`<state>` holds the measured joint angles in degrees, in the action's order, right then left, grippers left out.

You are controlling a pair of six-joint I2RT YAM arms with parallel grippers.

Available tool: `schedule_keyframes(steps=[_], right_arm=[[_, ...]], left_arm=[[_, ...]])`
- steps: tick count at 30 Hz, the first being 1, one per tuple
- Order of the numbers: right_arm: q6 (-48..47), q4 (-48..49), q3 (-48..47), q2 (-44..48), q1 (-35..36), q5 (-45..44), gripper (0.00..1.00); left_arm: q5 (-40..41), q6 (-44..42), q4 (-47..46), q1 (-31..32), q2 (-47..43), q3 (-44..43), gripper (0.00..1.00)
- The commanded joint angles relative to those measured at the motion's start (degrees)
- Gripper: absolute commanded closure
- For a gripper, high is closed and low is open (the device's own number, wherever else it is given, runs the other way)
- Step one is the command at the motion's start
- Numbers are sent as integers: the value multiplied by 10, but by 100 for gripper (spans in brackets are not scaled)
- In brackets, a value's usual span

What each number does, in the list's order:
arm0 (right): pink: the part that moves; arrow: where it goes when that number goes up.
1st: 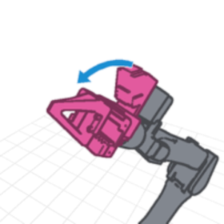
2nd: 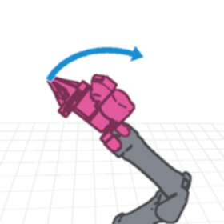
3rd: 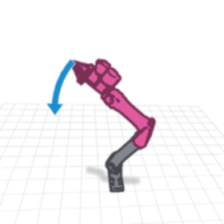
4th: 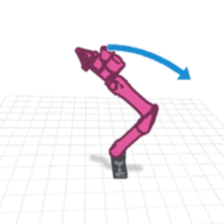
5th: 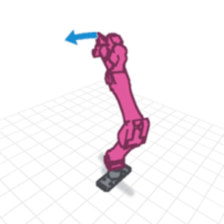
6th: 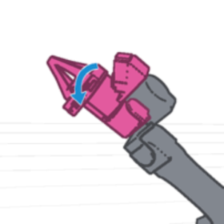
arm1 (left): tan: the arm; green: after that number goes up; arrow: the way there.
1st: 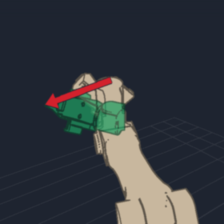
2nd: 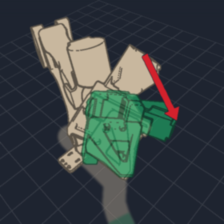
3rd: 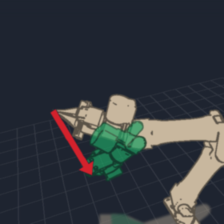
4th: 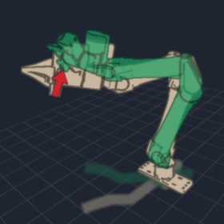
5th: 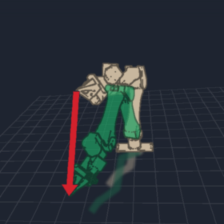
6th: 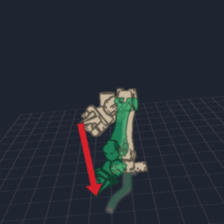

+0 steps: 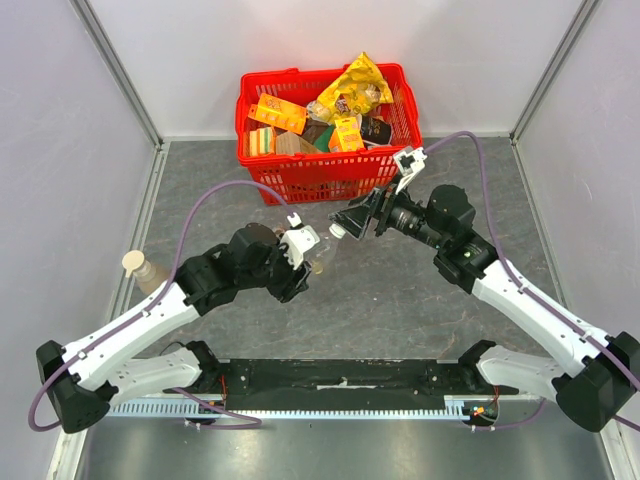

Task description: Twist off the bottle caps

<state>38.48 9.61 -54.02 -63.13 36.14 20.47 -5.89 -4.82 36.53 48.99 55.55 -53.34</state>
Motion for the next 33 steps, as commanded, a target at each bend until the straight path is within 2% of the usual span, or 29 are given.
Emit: schedule_keyframes(steps=[1, 2, 10, 19, 26, 31, 33], right_arm=[[23, 5, 0, -5, -1, -3, 10], [24, 5, -2, -9, -1, 2, 14], [34, -11, 1, -46, -1, 32, 21], [62, 13, 32, -32, -1, 46, 41], [106, 72, 65, -36, -1, 82, 67], [115, 97, 69, -42, -1, 110, 97], [109, 98, 70, -35, -1, 108, 100]], left_arm=[[19, 1, -6, 2, 10, -3, 59], [20, 1, -6, 2, 11, -3, 59], [27, 2, -8, 3, 11, -1, 59], [26, 1, -10, 2, 16, 1, 59], [26, -1, -10, 2, 19, -1, 59], [29, 1, -10, 2, 23, -2, 59], [27, 1, -9, 3, 25, -4, 59]])
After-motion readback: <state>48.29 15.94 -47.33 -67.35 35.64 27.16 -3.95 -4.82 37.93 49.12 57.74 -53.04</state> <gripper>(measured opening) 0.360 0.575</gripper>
